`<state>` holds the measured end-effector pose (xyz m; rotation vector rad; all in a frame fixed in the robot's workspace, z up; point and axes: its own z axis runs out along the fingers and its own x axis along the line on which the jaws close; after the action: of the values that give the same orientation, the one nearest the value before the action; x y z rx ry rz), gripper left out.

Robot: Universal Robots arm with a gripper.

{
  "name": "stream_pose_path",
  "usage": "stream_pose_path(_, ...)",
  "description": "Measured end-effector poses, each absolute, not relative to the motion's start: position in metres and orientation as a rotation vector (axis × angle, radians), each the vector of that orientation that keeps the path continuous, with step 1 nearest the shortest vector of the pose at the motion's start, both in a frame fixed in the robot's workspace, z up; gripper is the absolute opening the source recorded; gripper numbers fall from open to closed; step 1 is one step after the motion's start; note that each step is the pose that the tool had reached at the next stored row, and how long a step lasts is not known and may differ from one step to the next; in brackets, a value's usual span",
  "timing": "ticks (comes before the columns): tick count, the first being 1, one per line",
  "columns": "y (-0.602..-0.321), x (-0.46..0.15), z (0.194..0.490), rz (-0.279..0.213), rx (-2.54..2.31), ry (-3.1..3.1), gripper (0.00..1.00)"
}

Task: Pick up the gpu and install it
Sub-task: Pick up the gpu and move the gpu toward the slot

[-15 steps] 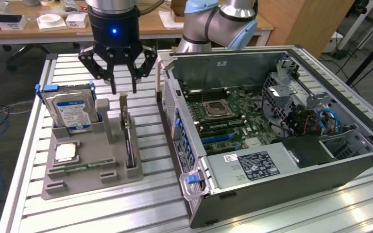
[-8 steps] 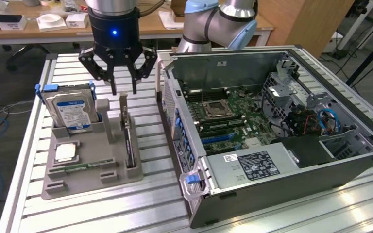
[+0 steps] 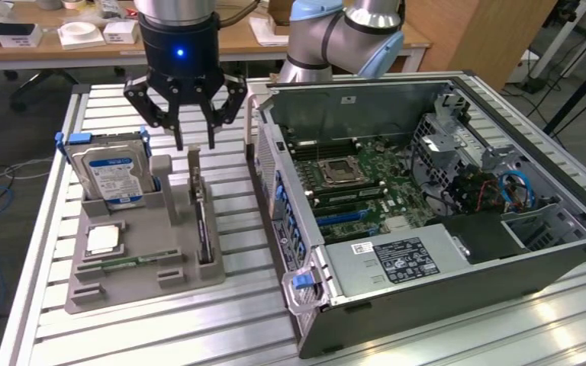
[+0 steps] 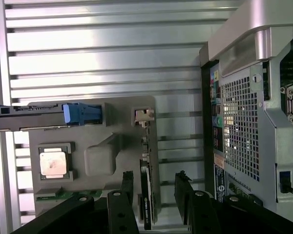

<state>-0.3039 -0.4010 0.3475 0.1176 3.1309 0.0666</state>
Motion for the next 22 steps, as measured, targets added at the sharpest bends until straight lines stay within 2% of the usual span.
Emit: stream_pose_path(22, -0.4083, -0.3039, 0.3448, 0.067, 0.118, 3.131, 0.47)
